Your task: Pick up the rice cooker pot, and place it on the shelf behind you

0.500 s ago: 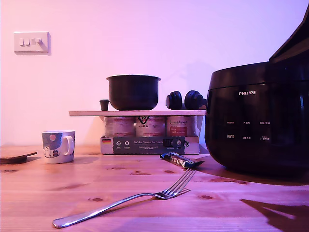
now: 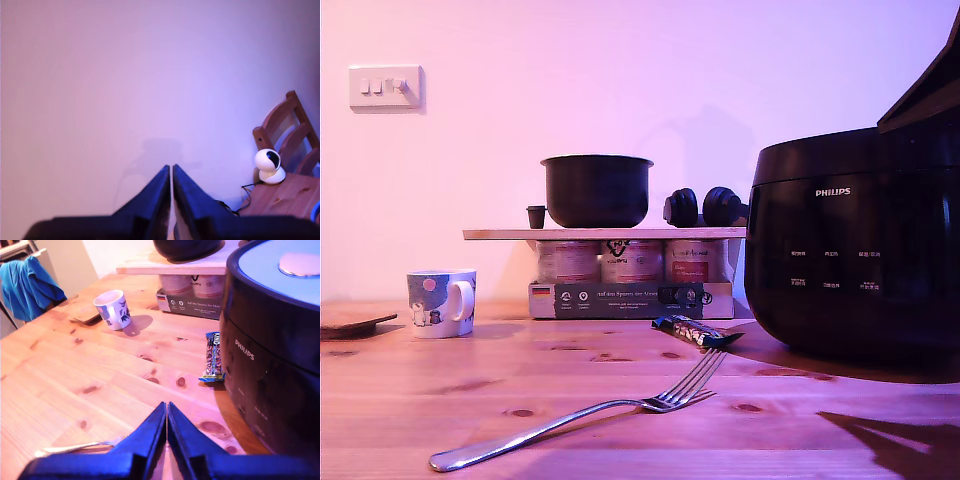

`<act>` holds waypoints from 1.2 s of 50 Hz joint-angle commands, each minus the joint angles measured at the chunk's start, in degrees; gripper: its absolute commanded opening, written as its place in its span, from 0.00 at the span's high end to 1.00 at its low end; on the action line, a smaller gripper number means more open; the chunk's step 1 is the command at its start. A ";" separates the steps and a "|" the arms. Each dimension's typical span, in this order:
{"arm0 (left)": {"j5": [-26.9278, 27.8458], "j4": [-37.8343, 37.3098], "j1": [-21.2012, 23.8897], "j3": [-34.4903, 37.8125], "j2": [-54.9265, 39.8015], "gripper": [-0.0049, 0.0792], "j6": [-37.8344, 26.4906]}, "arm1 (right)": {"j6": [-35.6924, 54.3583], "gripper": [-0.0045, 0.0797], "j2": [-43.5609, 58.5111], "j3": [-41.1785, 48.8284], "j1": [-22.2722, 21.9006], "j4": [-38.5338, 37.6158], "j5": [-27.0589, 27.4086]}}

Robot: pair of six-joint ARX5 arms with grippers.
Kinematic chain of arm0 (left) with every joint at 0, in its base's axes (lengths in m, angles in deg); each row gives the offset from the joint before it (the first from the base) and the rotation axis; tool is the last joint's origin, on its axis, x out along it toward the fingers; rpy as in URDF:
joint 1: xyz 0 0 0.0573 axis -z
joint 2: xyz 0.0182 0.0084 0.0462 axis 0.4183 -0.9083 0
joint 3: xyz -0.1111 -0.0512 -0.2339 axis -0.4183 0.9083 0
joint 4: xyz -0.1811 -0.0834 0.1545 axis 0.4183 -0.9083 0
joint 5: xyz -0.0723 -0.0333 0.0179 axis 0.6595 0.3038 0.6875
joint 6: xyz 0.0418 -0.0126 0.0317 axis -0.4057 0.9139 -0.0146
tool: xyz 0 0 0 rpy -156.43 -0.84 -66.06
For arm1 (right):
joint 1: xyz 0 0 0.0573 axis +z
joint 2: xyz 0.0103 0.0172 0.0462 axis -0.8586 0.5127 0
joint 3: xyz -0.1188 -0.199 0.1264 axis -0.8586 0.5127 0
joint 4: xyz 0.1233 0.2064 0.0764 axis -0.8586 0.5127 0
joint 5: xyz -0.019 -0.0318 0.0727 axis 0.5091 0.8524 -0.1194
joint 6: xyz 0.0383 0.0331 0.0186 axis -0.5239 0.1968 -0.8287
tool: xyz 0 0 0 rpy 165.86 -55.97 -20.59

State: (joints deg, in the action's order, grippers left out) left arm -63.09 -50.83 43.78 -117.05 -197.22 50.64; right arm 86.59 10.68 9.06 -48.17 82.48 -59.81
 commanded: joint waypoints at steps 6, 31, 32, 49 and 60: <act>0.15 -0.94 0.02 0.37 -0.52 0.96 0.26 | 0.13 0.96 0.13 -0.39 0.31 -0.39 0.00; 1.20 -5.16 -0.57 2.47 -0.33 0.96 -1.40 | 0.17 0.96 0.13 -0.39 0.28 -0.39 0.00; 1.18 -4.90 -0.57 3.06 -0.17 0.96 -1.75 | 0.17 0.96 0.13 -0.39 0.28 -0.39 0.02; 1.49 -2.58 -0.57 17.16 5.88 0.96 -1.75 | 0.57 0.96 0.15 -0.39 0.26 -0.42 -0.02; 0.76 -3.41 -0.57 27.82 13.88 0.96 -3.04 | 0.59 0.96 0.15 -0.39 0.26 -0.44 -0.04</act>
State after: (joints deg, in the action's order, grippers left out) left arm -62.06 -54.70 43.32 -91.08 -188.69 48.37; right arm 86.79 10.68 9.06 -48.17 82.45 -59.83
